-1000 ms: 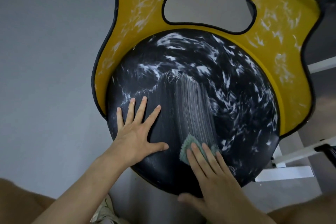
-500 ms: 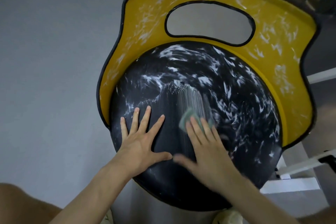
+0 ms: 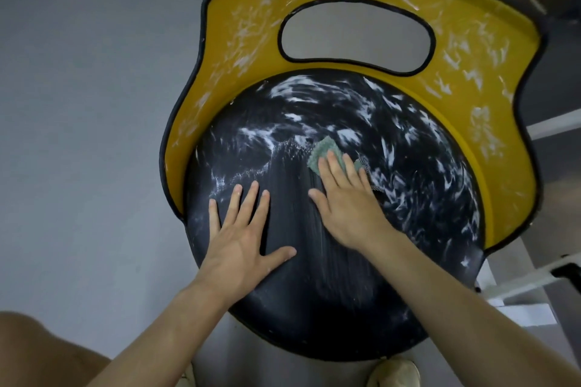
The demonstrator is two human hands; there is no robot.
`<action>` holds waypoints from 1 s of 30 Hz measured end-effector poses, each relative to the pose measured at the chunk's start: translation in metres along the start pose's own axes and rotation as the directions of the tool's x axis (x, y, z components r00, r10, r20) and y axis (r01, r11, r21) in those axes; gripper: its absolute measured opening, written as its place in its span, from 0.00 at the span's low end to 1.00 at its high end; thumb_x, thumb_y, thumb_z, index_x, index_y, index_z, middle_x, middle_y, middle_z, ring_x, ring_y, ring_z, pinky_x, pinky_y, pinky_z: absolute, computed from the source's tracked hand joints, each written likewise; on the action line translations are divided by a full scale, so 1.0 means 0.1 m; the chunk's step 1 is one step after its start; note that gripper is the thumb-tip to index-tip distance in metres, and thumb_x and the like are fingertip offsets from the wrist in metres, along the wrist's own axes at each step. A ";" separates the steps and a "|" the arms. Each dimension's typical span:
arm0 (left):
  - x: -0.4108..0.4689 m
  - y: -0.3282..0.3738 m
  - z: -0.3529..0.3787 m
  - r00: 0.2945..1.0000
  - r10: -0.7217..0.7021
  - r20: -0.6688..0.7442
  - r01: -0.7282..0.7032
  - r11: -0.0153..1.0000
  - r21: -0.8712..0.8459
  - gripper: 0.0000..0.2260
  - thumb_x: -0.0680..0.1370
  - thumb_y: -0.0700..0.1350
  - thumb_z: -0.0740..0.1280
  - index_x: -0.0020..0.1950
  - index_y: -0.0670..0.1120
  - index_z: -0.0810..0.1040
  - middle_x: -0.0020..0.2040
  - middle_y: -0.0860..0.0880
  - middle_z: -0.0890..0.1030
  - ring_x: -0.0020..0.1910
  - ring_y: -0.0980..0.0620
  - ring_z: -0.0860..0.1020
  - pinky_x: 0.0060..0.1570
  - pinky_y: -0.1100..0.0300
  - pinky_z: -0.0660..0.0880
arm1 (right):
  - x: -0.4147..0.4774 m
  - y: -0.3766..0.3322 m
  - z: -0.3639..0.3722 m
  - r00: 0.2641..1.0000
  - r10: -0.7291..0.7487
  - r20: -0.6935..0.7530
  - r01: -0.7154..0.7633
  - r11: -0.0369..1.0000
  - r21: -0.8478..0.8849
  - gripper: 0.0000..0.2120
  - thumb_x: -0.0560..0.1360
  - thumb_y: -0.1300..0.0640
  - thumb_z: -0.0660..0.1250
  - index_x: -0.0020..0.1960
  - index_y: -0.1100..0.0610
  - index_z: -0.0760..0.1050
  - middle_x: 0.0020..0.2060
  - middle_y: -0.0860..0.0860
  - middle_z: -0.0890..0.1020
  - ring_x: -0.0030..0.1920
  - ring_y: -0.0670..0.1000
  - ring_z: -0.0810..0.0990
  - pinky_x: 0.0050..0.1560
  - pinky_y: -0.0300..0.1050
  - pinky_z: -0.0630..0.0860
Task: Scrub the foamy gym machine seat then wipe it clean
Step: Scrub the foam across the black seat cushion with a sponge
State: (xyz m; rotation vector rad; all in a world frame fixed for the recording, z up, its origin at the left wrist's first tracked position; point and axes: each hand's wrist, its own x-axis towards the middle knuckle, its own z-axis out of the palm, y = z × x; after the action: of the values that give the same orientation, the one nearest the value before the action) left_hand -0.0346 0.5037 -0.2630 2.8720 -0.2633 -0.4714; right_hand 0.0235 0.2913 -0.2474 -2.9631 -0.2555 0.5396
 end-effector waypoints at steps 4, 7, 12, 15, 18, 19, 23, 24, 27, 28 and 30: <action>0.04 0.01 -0.01 0.999 0.045 0.010 -0.045 0.999 -0.003 0.48 0.67 0.78 0.41 0.81 0.57 0.33 0.79 0.53 0.28 0.76 0.50 0.24 0.72 0.42 0.24 | -1.03 -0.05 0.36 0.993 -0.121 0.006 0.121 0.992 -0.034 0.38 0.83 0.32 0.40 0.83 0.55 0.49 0.83 0.51 0.48 0.82 0.54 0.43 0.79 0.54 0.46; 0.06 0.04 0.01 0.994 0.105 0.012 -0.105 0.994 0.011 0.47 0.67 0.78 0.41 0.81 0.58 0.34 0.79 0.52 0.28 0.76 0.48 0.24 0.73 0.43 0.24 | -1.60 -0.02 0.57 0.983 -0.168 0.068 0.172 0.983 -0.062 0.40 0.81 0.29 0.47 0.77 0.58 0.68 0.78 0.53 0.66 0.77 0.59 0.65 0.71 0.57 0.60; 0.03 0.10 0.05 0.982 0.187 0.023 -0.187 0.982 0.027 0.48 0.67 0.80 0.44 0.79 0.58 0.31 0.79 0.52 0.27 0.76 0.49 0.24 0.74 0.45 0.26 | -0.92 0.08 0.36 0.986 -0.167 -0.006 0.167 0.986 -0.029 0.37 0.83 0.32 0.42 0.83 0.54 0.45 0.83 0.50 0.46 0.82 0.53 0.41 0.79 0.57 0.44; 0.01 0.12 0.07 0.980 0.198 0.001 -0.198 0.980 -0.022 0.48 0.68 0.81 0.48 0.80 0.61 0.36 0.80 0.53 0.30 0.76 0.51 0.25 0.74 0.46 0.26 | -0.23 0.09 0.10 0.997 -0.072 0.010 0.071 0.996 0.045 0.33 0.84 0.37 0.40 0.83 0.51 0.37 0.81 0.47 0.37 0.80 0.50 0.32 0.80 0.53 0.34; 0.02 0.15 0.07 0.983 0.185 0.020 -0.185 0.983 0.001 0.48 0.67 0.82 0.49 0.79 0.64 0.35 0.80 0.54 0.29 0.76 0.51 0.25 0.75 0.44 0.27 | -0.37 0.02 0.12 0.998 -0.055 -0.008 0.055 0.996 0.072 0.30 0.86 0.41 0.40 0.83 0.53 0.39 0.82 0.48 0.38 0.81 0.51 0.33 0.80 0.54 0.35; 0.04 0.17 0.06 0.984 0.177 0.023 -0.177 0.984 0.004 0.48 0.66 0.82 0.49 0.79 0.64 0.34 0.80 0.53 0.29 0.76 0.51 0.25 0.75 0.44 0.27 | -0.57 0.00 0.21 0.997 -0.070 -0.017 0.071 0.996 0.059 0.30 0.85 0.42 0.39 0.83 0.54 0.40 0.82 0.49 0.40 0.81 0.51 0.34 0.80 0.55 0.37; 0.12 0.20 0.04 0.982 0.179 0.053 -0.181 0.983 0.036 0.50 0.67 0.82 0.53 0.79 0.64 0.33 0.79 0.52 0.28 0.77 0.49 0.26 0.75 0.42 0.29 | -1.49 -0.03 0.55 0.988 -0.150 -0.038 0.150 0.989 0.006 0.31 0.82 0.45 0.49 0.81 0.57 0.59 0.81 0.52 0.60 0.81 0.54 0.55 0.76 0.55 0.52; 0.14 0.21 0.03 0.981 0.184 0.055 -0.187 0.981 0.050 0.50 0.67 0.82 0.53 0.79 0.63 0.33 0.79 0.52 0.28 0.77 0.49 0.26 0.75 0.42 0.29 | -1.56 0.00 0.58 0.987 -0.157 -0.029 0.157 0.988 -0.001 0.31 0.80 0.46 0.53 0.80 0.57 0.64 0.79 0.52 0.64 0.80 0.55 0.60 0.74 0.55 0.55; 0.14 0.22 -0.02 0.980 0.182 0.074 -0.188 0.980 0.072 0.51 0.67 0.81 0.54 0.80 0.62 0.34 0.80 0.51 0.29 0.78 0.49 0.27 0.76 0.42 0.30 | -1.34 0.07 0.47 0.984 -0.174 -0.022 0.174 0.985 -0.016 0.31 0.80 0.47 0.50 0.81 0.57 0.59 0.81 0.52 0.60 0.81 0.54 0.56 0.77 0.54 0.53; 0.13 0.22 -0.03 0.980 0.183 0.078 -0.188 0.980 0.068 0.50 0.67 0.81 0.55 0.80 0.62 0.35 0.80 0.51 0.30 0.78 0.49 0.28 0.76 0.43 0.31 | -1.16 0.10 0.39 0.985 -0.171 -0.009 0.171 0.985 0.013 0.32 0.81 0.47 0.46 0.83 0.56 0.51 0.82 0.51 0.51 0.82 0.53 0.48 0.80 0.54 0.48; 0.09 0.23 -0.03 0.981 0.182 0.073 -0.185 0.982 0.044 0.50 0.67 0.81 0.55 0.80 0.62 0.36 0.81 0.52 0.32 0.79 0.51 0.29 0.77 0.45 0.31 | -0.76 0.12 0.22 0.995 -0.099 0.028 0.097 0.993 0.067 0.31 0.83 0.47 0.43 0.83 0.54 0.38 0.81 0.48 0.38 0.81 0.51 0.35 0.80 0.55 0.37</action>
State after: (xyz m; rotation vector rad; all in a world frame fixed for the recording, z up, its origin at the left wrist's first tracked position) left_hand -0.0285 0.4801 -0.2567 2.8468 -0.5543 -0.5353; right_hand -0.0526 0.2677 -0.2438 -2.8629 -0.3770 0.5711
